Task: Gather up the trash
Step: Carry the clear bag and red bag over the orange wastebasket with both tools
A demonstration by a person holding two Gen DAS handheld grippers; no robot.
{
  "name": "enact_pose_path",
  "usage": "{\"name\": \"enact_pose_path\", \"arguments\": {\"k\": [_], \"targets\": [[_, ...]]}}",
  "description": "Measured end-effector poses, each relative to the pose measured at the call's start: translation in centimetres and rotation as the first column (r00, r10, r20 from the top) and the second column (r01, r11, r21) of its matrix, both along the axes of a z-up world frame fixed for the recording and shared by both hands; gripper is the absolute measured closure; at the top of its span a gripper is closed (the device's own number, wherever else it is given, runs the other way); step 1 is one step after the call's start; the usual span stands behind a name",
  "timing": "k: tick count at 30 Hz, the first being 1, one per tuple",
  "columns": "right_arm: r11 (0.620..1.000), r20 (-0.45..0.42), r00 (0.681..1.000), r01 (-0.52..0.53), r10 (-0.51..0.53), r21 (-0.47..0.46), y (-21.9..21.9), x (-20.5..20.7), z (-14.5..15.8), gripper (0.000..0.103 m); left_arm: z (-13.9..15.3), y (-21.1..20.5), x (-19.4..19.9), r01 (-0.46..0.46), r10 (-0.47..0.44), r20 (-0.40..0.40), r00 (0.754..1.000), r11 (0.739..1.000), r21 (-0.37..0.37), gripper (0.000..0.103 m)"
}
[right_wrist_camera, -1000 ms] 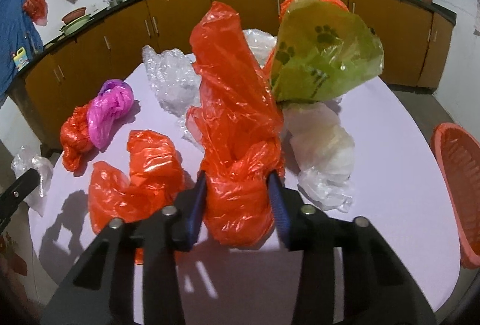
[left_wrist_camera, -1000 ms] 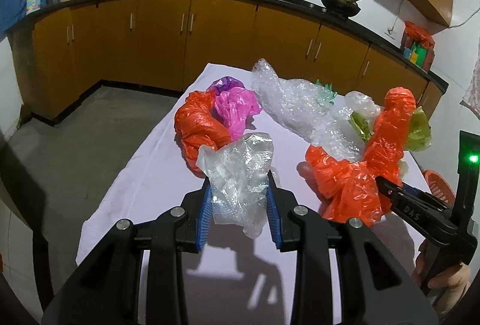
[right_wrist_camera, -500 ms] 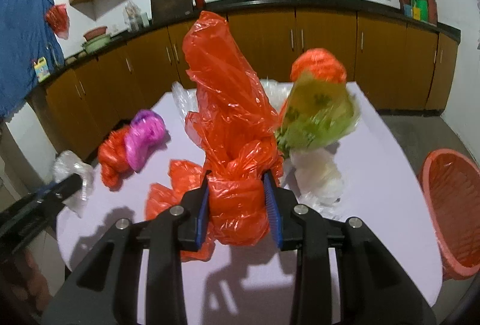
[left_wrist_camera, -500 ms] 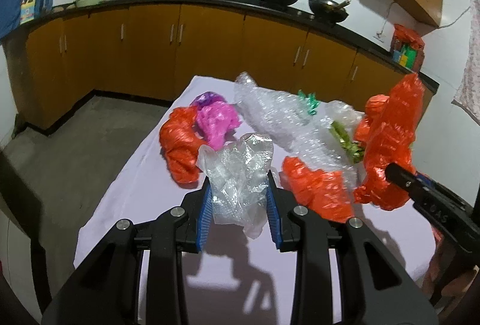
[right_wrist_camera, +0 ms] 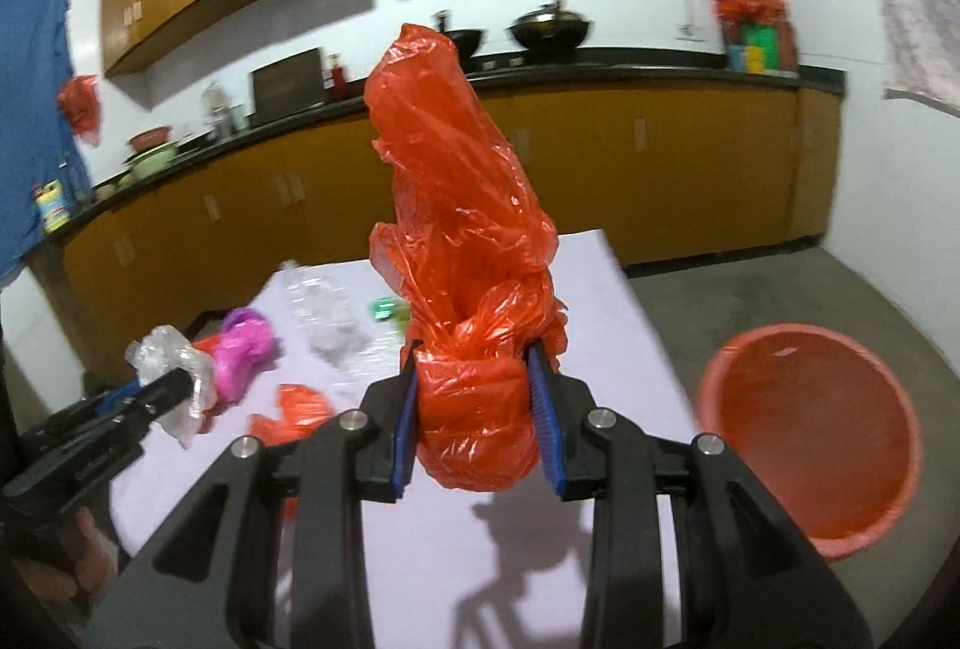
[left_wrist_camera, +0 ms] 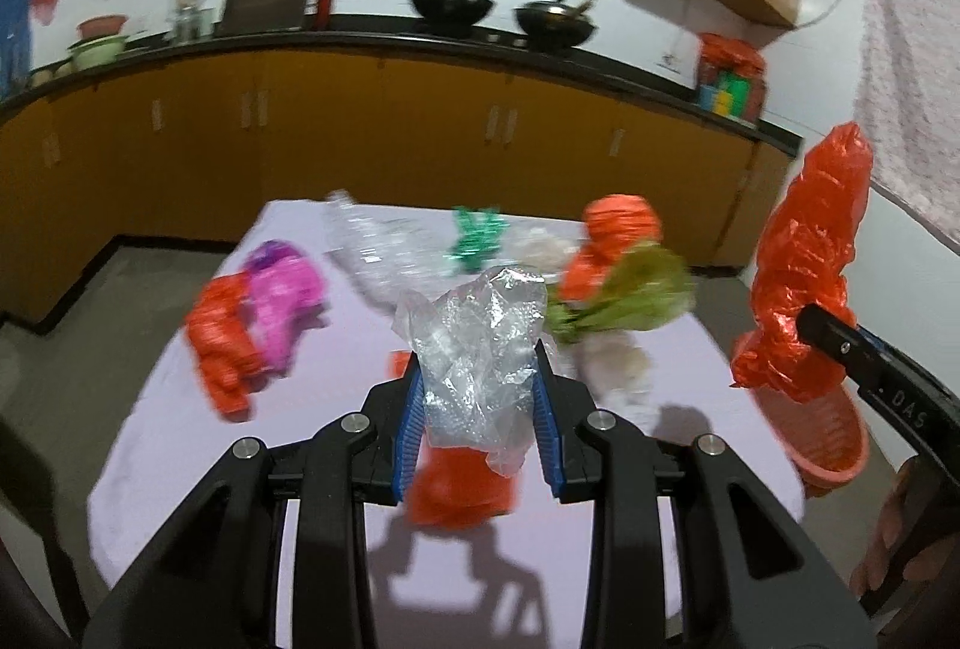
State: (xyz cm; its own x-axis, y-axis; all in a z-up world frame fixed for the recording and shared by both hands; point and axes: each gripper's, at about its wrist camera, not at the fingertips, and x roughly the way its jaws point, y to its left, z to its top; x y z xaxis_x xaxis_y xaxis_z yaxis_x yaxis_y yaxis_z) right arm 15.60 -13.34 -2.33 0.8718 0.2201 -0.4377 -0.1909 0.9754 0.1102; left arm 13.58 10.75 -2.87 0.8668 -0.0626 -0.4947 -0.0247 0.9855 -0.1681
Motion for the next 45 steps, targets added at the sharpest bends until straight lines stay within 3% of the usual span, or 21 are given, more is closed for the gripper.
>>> {"name": "enact_pose_path", "arguments": {"k": [6,15,21,29,41,45], "targets": [[0.985,-0.021,0.985,0.174,-0.173,0.004,-7.1,-1.0,-0.8,0.07,0.4,-5.7,1.5,0.136,-0.136,0.003,0.991,0.991,-0.005,0.07],[0.934,-0.051,0.934,0.356,-0.355,0.028,-16.1,-1.7,-2.0,0.07,0.4,-15.9,4.3,0.336,-0.336,-0.008,0.942,0.942,0.006,0.07],[0.916,-0.067,0.916,0.399,-0.396,0.037,-19.7,-0.8,-2.4,0.07,-0.4,-21.9,6.5,0.435,-0.434,-0.032,0.9,0.901,0.007,0.07],[0.894,-0.101,0.893,0.445,-0.438,0.053,-23.5,1.0,-3.4,0.07,-2.0,-27.1,9.1,0.511,-0.509,-0.076,0.857,0.859,0.011,0.07],[0.88,-0.146,0.878,0.469,-0.456,0.076,-26.7,3.8,-5.6,0.069,-3.7,-31.0,11.5,0.565,-0.558,-0.133,0.819,0.825,0.021,0.07],[0.881,-0.138,0.881,0.465,-0.452,0.086,-27.1,4.3,-5.7,0.062,-3.8,-31.7,11.8,0.58,-0.572,-0.135,0.809,0.814,0.026,0.067]]}}
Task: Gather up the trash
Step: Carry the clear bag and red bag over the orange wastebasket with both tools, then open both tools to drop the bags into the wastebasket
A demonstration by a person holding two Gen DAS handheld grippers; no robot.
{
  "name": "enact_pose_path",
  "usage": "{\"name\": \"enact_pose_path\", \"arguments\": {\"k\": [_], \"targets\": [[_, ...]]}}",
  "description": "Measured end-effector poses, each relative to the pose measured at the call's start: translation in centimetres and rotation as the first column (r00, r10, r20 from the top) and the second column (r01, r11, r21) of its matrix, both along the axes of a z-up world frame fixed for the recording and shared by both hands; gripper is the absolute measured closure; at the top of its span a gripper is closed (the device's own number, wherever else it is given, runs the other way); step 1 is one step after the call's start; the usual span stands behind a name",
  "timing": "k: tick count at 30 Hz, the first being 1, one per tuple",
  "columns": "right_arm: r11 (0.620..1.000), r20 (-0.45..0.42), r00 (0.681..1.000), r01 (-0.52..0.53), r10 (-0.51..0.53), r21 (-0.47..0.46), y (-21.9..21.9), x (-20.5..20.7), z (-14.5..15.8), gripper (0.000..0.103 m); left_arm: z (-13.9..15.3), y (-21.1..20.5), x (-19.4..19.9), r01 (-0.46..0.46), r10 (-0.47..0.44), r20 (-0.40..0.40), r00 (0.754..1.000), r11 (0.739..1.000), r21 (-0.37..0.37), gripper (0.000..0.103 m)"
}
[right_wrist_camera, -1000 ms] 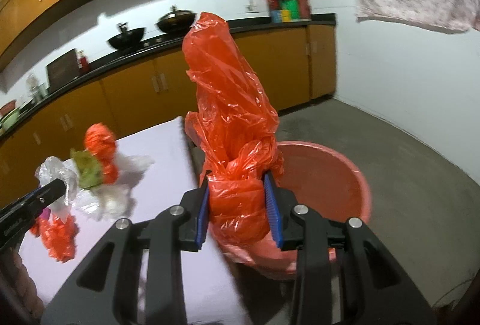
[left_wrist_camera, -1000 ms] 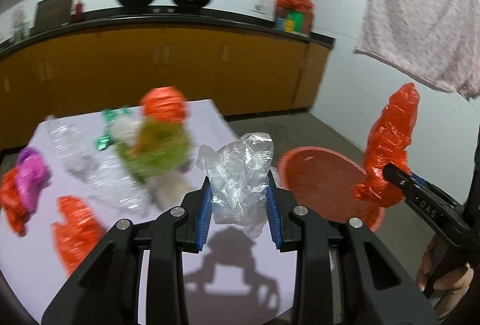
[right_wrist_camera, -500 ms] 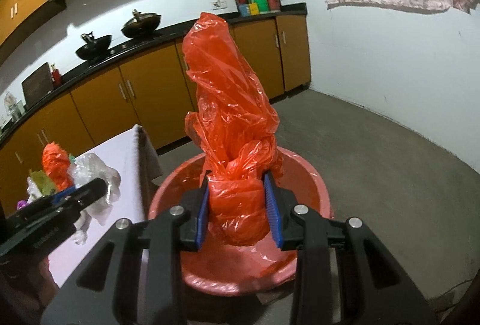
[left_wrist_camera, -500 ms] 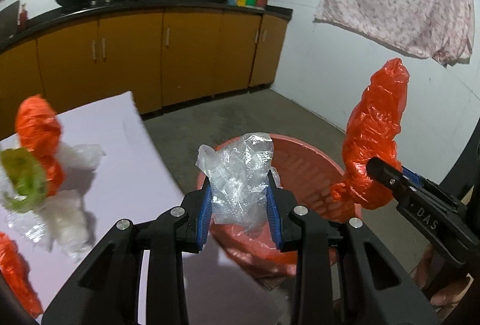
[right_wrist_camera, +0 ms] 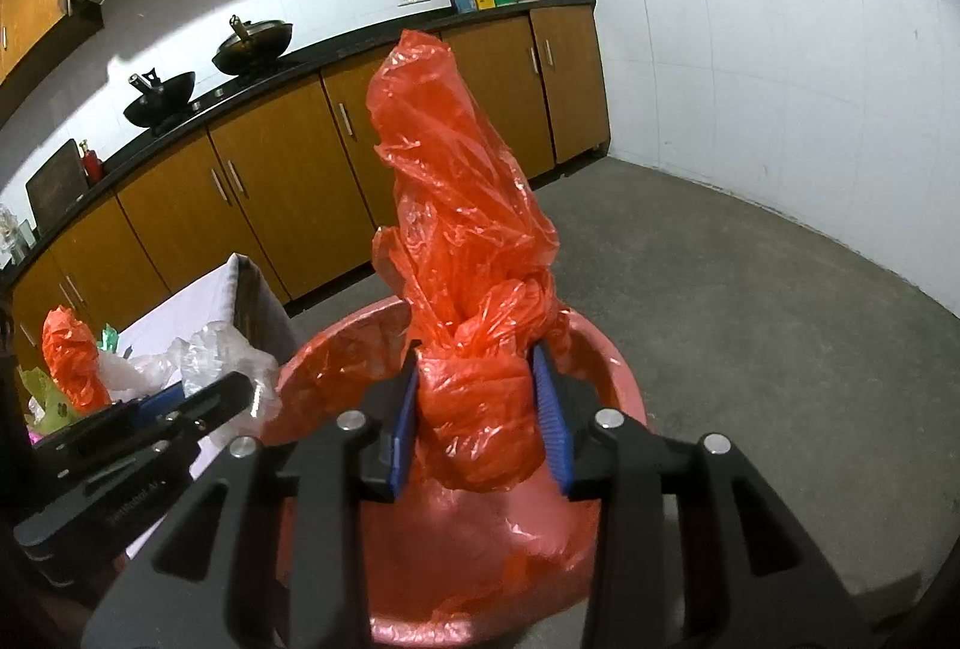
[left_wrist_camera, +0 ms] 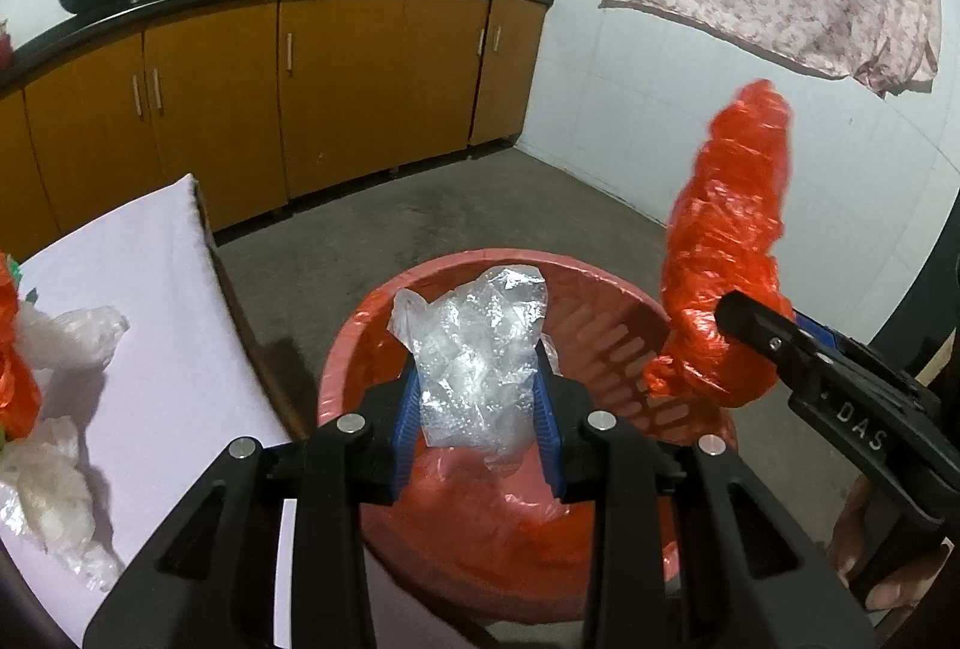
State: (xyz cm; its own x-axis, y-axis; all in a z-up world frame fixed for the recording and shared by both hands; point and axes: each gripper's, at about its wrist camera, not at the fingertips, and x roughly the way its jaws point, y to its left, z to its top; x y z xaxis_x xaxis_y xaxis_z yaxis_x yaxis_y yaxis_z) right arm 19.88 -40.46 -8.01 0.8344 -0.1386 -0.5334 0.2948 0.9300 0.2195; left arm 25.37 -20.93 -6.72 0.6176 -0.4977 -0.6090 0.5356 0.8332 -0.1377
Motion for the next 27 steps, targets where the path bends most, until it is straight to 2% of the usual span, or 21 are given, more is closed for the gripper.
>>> {"name": "enact_pose_path", "arguments": {"k": [4,6,11,18,23,27], "targets": [[1.0,0.016,1.0,0.009,-0.009,-0.005,-0.6,-0.1,-0.1,0.045,-0.4,-0.4,0.3,0.002,-0.002,-0.007,1.0,1.0,0.006,0.054],[1.0,0.017,1.0,0.021,-0.021,-0.008,-1.0,-0.4,-0.2,0.042,-0.4,-0.2,0.3,-0.008,0.008,-0.009,1.0,1.0,0.003,0.046],[0.998,0.007,0.998,0.055,-0.055,-0.009,-1.6,-1.1,-0.5,0.037,-0.1,1.4,0.2,-0.048,0.048,-0.01,0.999,0.999,-0.002,0.038],[0.997,0.012,0.999,0.05,-0.049,-0.055,-0.2,-2.4,-0.2,0.02,0.8,4.5,-1.8,-0.127,0.126,0.046,0.991,0.992,0.017,0.023],[0.996,0.028,0.999,0.019,-0.017,-0.087,1.8,-3.6,0.3,0.005,1.5,8.2,-4.2,-0.227,0.223,0.093,0.97,0.973,0.038,0.012],[0.993,0.011,1.0,-0.011,0.012,-0.118,3.9,-4.1,0.6,0.004,1.9,11.3,-5.9,-0.321,0.311,0.127,0.942,0.945,0.065,0.008]]}}
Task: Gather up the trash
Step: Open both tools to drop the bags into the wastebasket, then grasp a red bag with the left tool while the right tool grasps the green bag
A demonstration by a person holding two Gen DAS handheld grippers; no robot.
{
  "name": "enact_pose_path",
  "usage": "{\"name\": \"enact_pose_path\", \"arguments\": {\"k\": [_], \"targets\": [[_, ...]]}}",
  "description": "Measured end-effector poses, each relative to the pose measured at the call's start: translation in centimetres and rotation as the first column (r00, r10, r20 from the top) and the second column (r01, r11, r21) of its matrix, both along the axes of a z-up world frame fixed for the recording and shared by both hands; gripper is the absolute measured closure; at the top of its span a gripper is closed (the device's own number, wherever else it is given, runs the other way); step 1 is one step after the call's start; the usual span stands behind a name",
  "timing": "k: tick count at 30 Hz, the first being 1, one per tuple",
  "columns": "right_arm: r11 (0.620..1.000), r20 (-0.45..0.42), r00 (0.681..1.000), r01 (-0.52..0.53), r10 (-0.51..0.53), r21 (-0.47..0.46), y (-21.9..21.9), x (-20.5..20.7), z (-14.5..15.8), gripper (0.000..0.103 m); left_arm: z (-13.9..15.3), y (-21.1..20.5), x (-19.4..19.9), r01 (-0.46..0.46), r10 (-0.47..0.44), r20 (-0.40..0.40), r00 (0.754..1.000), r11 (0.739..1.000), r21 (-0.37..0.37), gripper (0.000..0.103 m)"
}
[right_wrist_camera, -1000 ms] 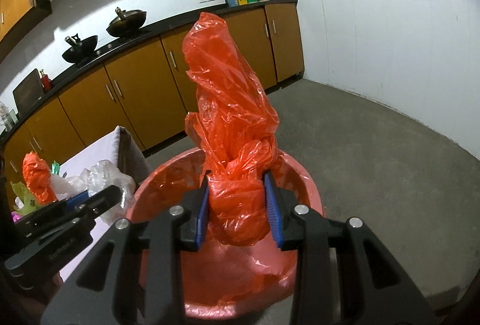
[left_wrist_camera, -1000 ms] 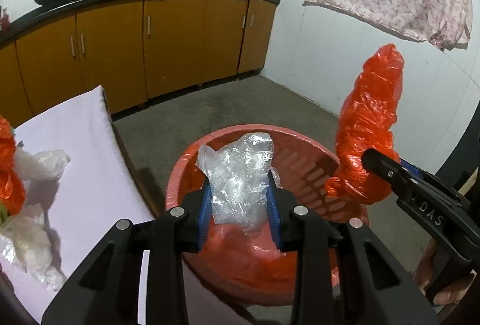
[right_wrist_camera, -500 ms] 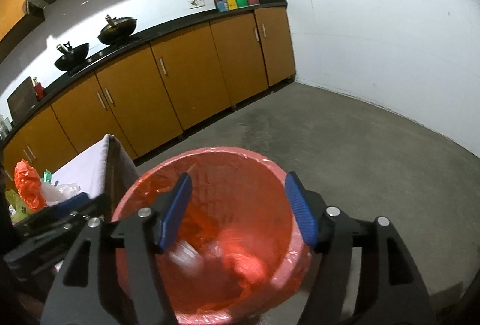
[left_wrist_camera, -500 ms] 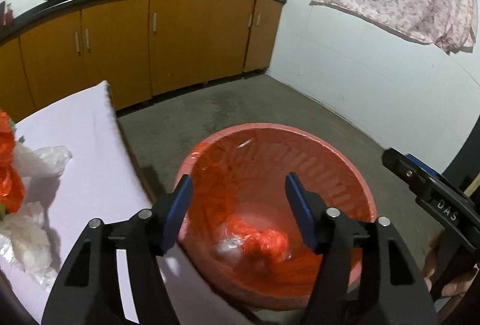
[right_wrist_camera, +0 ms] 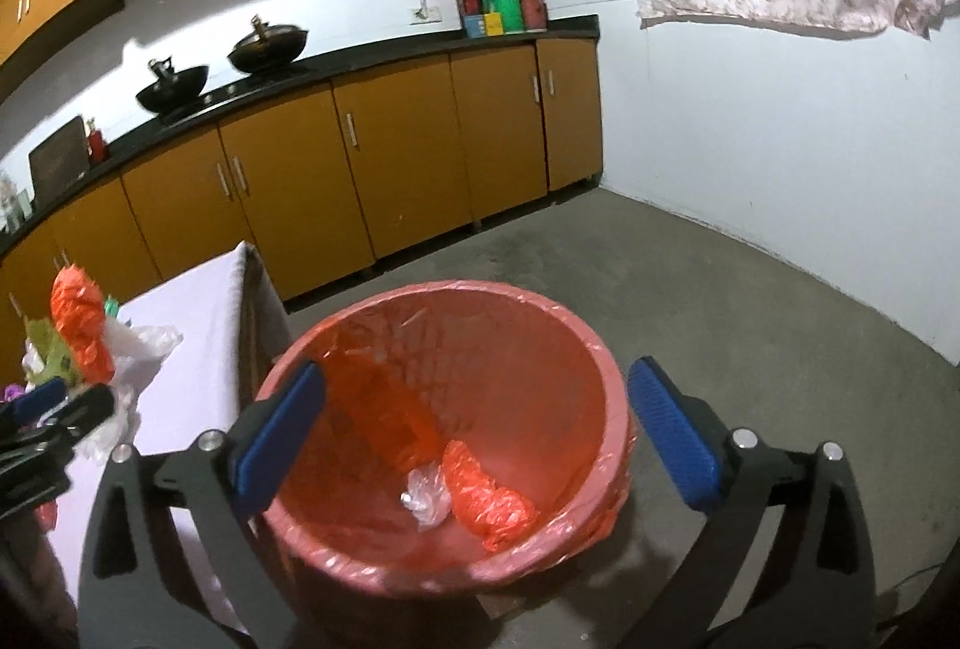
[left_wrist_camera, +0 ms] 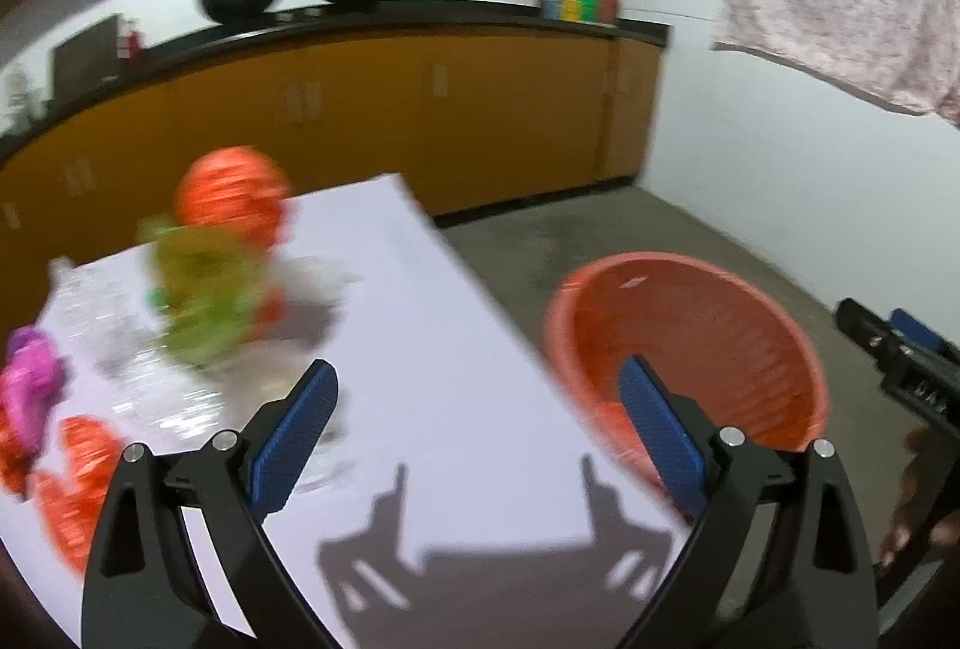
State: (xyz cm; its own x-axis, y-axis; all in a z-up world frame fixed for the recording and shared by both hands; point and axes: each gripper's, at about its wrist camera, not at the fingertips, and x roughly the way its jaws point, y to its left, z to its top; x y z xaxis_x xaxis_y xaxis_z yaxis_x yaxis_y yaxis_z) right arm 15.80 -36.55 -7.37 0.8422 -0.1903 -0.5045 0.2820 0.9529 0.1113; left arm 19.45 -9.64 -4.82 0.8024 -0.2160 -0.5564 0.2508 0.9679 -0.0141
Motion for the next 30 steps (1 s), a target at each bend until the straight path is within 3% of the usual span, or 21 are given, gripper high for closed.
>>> {"name": "enact_pose_path", "arguments": {"k": [6,10,13,18,25,30], "targets": [[0.999,-0.033,0.999,-0.036,0.035,-0.032,2.9,-0.5,0.3,0.004,0.2,7.3,-2.3,-0.213,0.21,0.045,0.977,0.975,0.066,0.005],[0.997,-0.029,0.997,-0.07,0.069,-0.031,4.7,-0.8,0.6,0.004,-0.8,12.6,-2.9,-0.363,0.36,0.044,0.932,0.926,0.107,0.003],[0.995,-0.021,0.996,-0.093,0.092,-0.038,6.1,-0.9,1.0,0.004,-2.1,15.5,-2.7,-0.423,0.425,0.006,0.905,0.9,0.108,0.003],[0.99,-0.025,0.992,-0.127,0.125,-0.057,8.2,-1.0,1.5,0.004,-4.1,18.4,-1.6,-0.457,0.462,-0.073,0.884,0.886,0.077,0.003],[0.988,-0.043,0.989,-0.141,0.138,-0.068,9.9,-0.8,1.8,0.004,-6.4,19.8,-0.6,-0.443,0.445,-0.14,0.884,0.895,0.05,0.003],[0.985,-0.052,0.986,-0.161,0.158,-0.067,10.9,-0.7,1.7,0.004,-7.0,20.6,-0.1,-0.433,0.426,-0.176,0.887,0.902,0.001,0.025]]}}
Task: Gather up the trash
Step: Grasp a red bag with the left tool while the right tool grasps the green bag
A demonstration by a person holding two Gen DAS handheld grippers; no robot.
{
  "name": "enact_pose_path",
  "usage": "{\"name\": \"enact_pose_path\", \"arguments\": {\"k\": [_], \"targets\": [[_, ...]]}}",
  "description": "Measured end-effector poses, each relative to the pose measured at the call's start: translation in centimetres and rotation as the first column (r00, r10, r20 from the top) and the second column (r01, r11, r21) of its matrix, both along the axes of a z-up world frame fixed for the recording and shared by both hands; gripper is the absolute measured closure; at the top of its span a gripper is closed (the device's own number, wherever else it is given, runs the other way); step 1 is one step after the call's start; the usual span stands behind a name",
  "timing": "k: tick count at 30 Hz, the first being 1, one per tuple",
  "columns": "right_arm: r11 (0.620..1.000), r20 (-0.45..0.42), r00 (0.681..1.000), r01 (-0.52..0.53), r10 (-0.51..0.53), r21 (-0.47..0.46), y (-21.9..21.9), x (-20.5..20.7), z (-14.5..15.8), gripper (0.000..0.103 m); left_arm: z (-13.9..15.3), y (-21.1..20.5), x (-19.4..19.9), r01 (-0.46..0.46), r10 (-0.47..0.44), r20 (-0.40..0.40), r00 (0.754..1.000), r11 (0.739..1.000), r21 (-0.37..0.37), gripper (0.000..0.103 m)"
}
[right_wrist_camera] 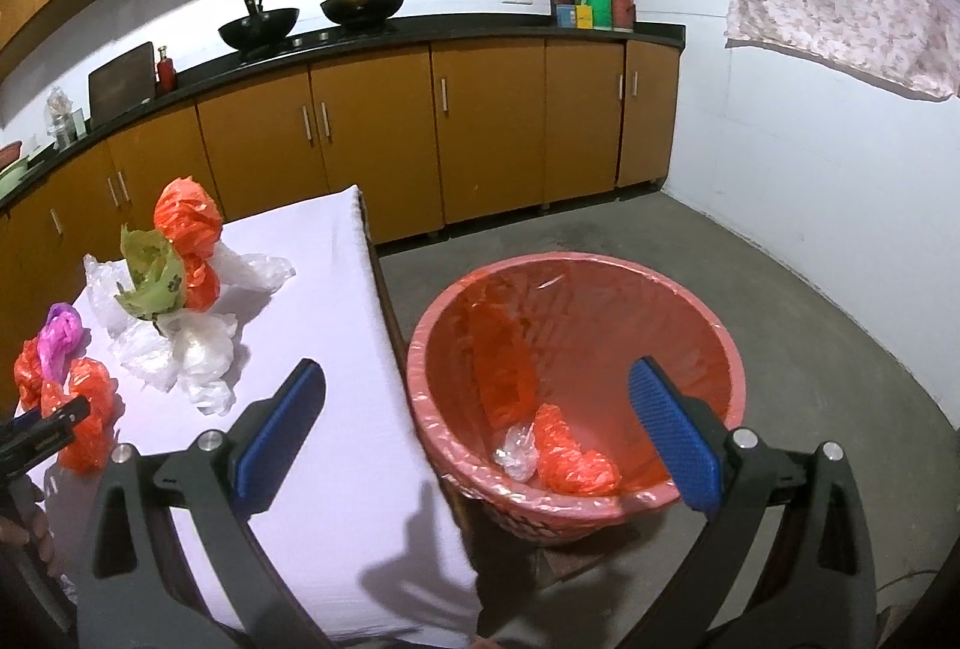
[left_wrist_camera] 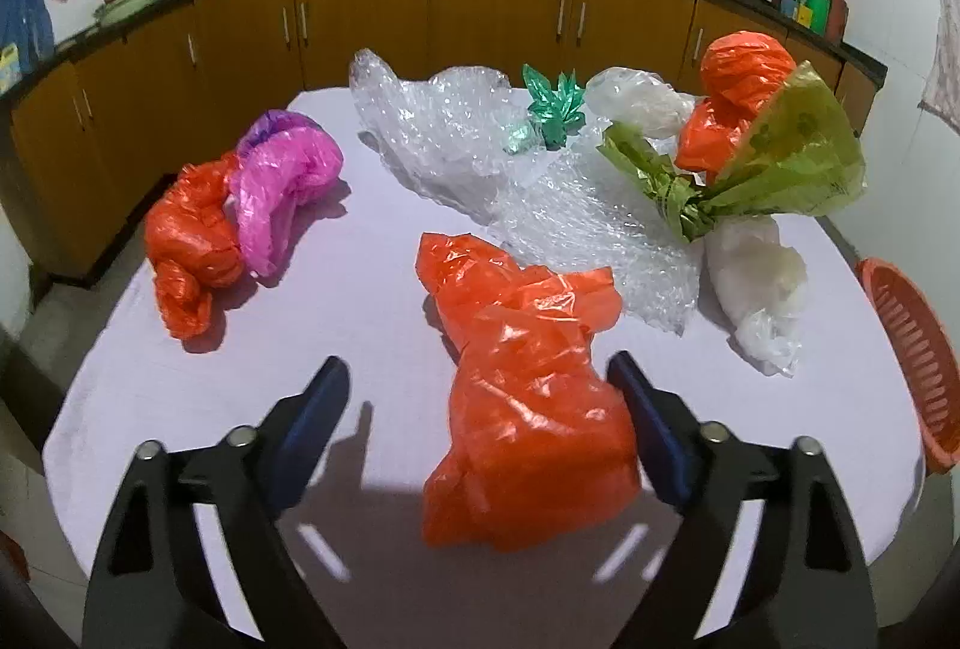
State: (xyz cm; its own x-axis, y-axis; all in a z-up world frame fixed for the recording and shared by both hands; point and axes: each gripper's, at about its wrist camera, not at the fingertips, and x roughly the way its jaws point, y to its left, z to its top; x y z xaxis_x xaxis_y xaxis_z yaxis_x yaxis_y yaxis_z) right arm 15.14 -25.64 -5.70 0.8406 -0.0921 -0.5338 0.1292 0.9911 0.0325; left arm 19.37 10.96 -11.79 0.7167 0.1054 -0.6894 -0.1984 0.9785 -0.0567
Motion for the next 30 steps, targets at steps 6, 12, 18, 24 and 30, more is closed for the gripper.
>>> {"name": "enact_pose_path", "arguments": {"k": [6,12,18,24,30], "targets": [[0.999,0.002,0.999,-0.043,0.043,-0.002,1.8,0.3,0.0,0.004,-0.4,1.0,0.2,0.018,-0.019,-0.008,1.0,0.999,-0.046,0.062],[0.997,0.007,0.997,-0.083,0.083,0.002,3.9,0.8,0.3,0.004,0.3,2.4,-0.4,0.006,-0.005,0.027,1.0,0.999,-0.043,0.074],[0.99,0.003,0.992,-0.129,0.129,0.05,6.4,2.5,0.5,0.004,2.4,4.5,-1.6,-0.024,0.03,0.089,0.996,0.998,-0.06,0.074],[0.971,0.008,0.976,-0.219,0.219,0.091,10.3,4.8,0.6,0.007,4.5,6.5,-2.7,-0.051,0.06,0.154,0.986,0.997,-0.063,0.074],[0.952,0.036,0.962,-0.273,0.271,0.136,13.7,8.0,1.7,0.023,5.6,8.5,-3.1,-0.081,0.092,0.182,0.979,0.994,-0.069,0.074]]}}
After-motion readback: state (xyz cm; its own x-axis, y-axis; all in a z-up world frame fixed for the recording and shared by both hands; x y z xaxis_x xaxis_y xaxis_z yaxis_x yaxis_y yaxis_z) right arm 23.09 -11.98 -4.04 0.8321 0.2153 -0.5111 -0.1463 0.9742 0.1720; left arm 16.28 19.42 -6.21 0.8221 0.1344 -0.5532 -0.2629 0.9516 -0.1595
